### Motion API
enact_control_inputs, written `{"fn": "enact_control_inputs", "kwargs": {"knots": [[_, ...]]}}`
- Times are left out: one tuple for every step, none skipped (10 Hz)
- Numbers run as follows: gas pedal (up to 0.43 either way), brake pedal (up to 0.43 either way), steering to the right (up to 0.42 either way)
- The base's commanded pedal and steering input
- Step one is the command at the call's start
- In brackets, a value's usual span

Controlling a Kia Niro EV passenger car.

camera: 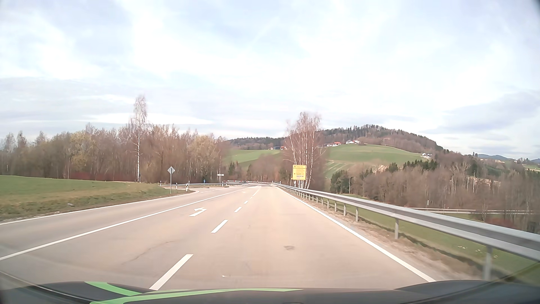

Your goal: Follow the waypoints while adhering to traffic rules and regulations

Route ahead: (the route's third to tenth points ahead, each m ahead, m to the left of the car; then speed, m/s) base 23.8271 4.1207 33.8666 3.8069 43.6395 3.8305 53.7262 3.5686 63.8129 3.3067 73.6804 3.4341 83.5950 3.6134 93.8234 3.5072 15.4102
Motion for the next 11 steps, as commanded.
{"fn": "enact_control_inputs", "kwargs": {"knots": [[0.098,0.0,0.0],[0.098,0.0,0.0],[0.098,0.0,0.0],[0.098,0.0,0.001],[0.098,0.0,0.002],[0.087,0.0,0.001],[0.087,0.0,0.001],[0.087,0.0,0.001],[0.087,0.0,0.002],[0.079,0.0,0.001],[0.079,0.0,0.002]]}}
